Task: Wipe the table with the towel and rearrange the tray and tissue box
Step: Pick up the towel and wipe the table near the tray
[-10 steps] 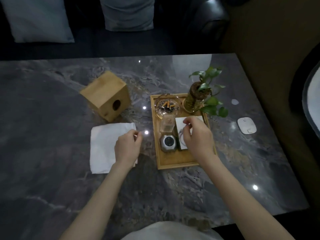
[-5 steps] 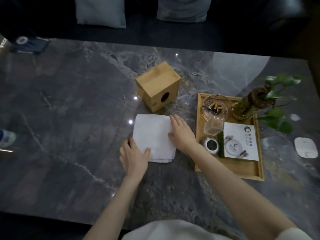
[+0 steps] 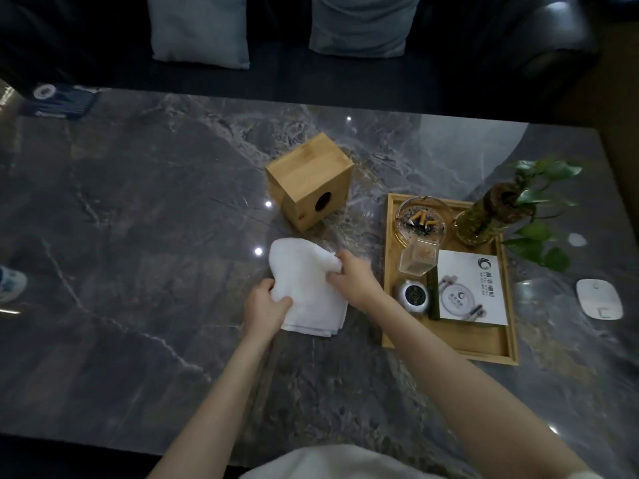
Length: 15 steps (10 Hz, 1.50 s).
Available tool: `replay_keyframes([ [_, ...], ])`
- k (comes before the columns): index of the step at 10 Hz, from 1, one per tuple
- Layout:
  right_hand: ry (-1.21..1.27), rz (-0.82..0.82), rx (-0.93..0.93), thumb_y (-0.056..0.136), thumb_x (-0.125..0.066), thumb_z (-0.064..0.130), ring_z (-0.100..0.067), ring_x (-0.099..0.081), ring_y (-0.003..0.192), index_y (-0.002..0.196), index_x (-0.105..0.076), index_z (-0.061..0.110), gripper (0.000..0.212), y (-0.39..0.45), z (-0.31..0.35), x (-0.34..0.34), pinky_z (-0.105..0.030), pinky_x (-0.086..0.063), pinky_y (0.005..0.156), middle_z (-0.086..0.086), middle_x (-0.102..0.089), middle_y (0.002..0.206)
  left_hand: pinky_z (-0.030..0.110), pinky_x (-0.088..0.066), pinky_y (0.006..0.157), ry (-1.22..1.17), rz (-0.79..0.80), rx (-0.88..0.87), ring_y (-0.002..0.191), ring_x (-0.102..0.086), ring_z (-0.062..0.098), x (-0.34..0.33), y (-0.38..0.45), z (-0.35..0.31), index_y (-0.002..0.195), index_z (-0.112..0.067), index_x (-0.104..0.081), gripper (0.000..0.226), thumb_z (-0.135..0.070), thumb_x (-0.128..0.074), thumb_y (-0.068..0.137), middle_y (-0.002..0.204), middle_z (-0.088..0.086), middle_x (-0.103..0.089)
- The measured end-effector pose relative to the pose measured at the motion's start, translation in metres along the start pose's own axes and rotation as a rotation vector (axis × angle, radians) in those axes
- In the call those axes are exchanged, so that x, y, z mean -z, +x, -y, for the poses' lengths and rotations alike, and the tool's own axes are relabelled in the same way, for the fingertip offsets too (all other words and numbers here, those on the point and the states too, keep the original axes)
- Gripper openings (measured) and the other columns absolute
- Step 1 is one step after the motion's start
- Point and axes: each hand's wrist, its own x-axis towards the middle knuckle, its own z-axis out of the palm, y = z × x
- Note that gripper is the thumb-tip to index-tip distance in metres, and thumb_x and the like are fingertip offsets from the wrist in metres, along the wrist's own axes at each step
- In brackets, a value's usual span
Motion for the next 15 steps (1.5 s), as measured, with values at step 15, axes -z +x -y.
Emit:
replay_keyframes([
  [15, 1.642, -0.288, -0.184, 0.088, -0.052, 0.037, -0.019, -0.066, 0.098, 0.119, -0.058, 0.021, 0.035, -0.177, -0.303, 0.24, -0.038, -0.058, 0.076, -0.003, -0.067, 0.114, 0.026, -0.056, 0.078, -0.721, 0.738, -0.063, 0.095, -0.064, 0.015, -0.283, -0.172, -0.257, 0.12, -0.016, -0.052, 0.036, -0.011, -0.059, 0.085, 0.107, 0.002, -0.065],
])
